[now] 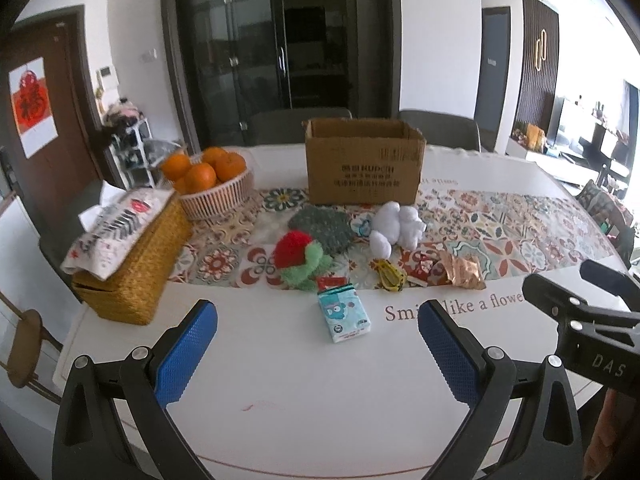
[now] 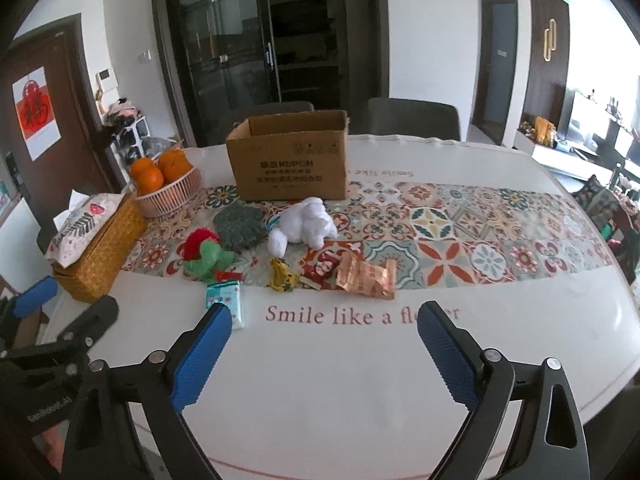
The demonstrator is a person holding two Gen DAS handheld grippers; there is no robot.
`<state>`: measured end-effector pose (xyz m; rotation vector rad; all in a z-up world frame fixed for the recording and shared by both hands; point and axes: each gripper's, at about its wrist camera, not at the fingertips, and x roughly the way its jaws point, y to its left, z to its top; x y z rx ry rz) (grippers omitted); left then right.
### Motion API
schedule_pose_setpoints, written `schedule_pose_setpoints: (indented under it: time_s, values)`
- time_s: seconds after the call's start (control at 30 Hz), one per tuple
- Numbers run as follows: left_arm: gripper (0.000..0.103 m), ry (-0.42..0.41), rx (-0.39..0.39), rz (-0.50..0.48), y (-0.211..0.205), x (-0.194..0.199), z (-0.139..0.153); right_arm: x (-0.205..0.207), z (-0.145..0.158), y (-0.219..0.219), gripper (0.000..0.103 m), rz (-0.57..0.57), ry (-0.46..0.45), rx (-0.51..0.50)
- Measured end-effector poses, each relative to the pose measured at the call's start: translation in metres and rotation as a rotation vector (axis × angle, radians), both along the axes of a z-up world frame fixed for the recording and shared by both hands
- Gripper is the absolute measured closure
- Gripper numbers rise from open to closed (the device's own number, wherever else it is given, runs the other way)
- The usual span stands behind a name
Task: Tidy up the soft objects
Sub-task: 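Grasp the yellow Minion keychain with the right tool while the left tool grasps the blue tissue pack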
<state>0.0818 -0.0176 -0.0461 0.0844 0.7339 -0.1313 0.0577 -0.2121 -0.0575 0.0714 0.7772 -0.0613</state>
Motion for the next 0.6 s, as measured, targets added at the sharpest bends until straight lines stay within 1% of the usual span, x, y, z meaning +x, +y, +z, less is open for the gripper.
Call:
schedule_pose_setpoints:
  time_s: [0.03, 0.13, 0.23, 0.3, 0.43, 0.6]
  values:
    - [0.0, 0.011, -0.004, -0.004, 0.001, 0.007, -0.004, 0.008, -0.002, 0.001, 0.011, 0.009, 0.008, 0.0]
    - [0.005, 0.056, -0.011, -0.022, 0.003, 0.029, -0.014, 0.031, -0.007, 0.007, 0.015, 0.031, 0.034, -0.005]
    - [0.006, 0.125, -0.043, -0.045, 0.007, 0.054, -0.027, 0.055, -0.015, 0.012, 0.019, 0.048, 0.072, -0.009]
    - [0.007, 0.158, -0.052, -0.058, 0.006, 0.064, -0.034, 0.068, -0.021, 0.014, 0.023, 0.062, 0.105, 0.001]
    - [0.009, 0.225, -0.059, -0.091, 0.004, 0.087, -0.05, 0.095, -0.034, 0.018, 0.028, 0.087, 0.16, 0.0]
    - [0.01, 0.305, -0.069, -0.086, -0.002, 0.105, -0.068, 0.124, -0.052, 0.017, 0.032, 0.139, 0.223, 0.033]
